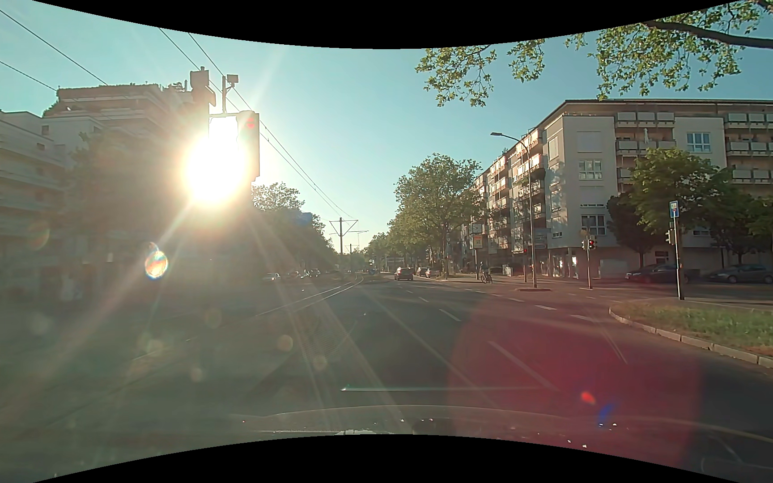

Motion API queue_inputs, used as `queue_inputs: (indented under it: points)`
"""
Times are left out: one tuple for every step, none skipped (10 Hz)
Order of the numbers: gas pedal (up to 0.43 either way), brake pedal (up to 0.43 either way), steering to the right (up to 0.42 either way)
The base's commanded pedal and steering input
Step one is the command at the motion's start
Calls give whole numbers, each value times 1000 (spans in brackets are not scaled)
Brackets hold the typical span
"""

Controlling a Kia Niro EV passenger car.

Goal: Follow the waypoints while adhering to traffic rules and regulations

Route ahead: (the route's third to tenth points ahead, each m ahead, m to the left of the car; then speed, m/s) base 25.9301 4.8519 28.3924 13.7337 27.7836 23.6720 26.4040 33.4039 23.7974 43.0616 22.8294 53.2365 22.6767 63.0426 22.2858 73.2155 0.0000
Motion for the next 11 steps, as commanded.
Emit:
queue_inputs:
  points:
    - [0,213,2]
    - [0,213,2]
    - [0,213,2]
    - [0,213,2]
    - [0,213,3]
    - [0,213,3]
    - [0,213,2]
    - [0,213,3]
    - [0,213,3]
    - [0,213,2]
    - [0,213,3]
